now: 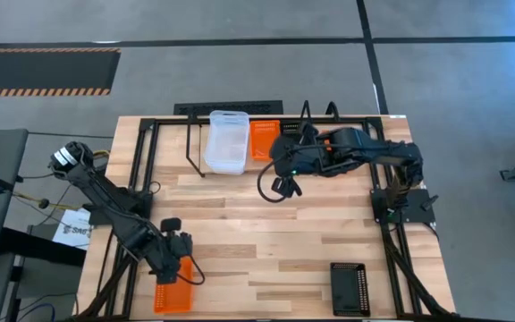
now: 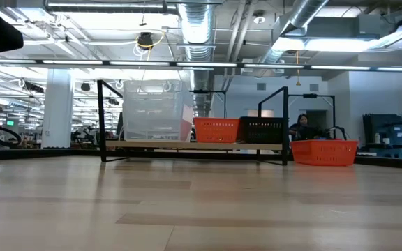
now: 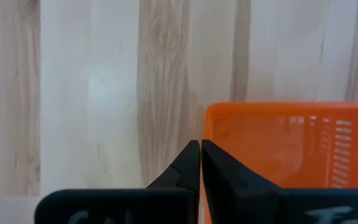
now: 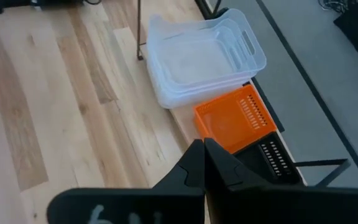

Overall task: Stack baskets on shelf by color
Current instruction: Stack the bottom orange bin on top of the orange bin on the shelf

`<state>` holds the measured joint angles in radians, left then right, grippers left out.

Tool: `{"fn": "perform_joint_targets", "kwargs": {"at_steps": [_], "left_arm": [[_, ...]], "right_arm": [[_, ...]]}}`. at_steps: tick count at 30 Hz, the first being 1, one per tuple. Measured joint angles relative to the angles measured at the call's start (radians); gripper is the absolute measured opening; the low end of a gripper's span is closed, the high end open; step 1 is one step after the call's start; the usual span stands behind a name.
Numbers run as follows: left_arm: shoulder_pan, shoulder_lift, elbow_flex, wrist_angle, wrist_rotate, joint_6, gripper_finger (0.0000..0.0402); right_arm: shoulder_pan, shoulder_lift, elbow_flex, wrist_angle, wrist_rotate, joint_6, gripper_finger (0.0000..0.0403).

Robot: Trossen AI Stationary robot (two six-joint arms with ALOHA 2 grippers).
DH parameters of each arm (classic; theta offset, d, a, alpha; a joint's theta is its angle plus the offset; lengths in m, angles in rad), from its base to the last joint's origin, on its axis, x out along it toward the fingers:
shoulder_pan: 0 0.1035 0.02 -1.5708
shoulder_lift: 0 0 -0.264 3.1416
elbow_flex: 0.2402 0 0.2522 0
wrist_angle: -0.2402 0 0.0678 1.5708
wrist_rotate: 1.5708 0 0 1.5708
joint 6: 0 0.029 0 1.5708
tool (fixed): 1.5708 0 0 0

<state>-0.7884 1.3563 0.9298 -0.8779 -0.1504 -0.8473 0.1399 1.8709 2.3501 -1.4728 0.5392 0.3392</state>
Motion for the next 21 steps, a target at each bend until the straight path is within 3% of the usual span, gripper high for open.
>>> {"fn": "perform_joint_targets", "kwargs": {"at_steps": [10,21], "left_arm": [[0.007,0.000,0.000,-0.029,0.014,0.050,0.0037],[0.004,0.005,-0.019,-0.013,0.035,0.093,0.0110]], "right_arm": [[0.011,0.000,0.000,0.016,0.001,-0.001,0.0012],[0.011,0.000,0.000,0.016,0.003,0.000,0.0012]]}}
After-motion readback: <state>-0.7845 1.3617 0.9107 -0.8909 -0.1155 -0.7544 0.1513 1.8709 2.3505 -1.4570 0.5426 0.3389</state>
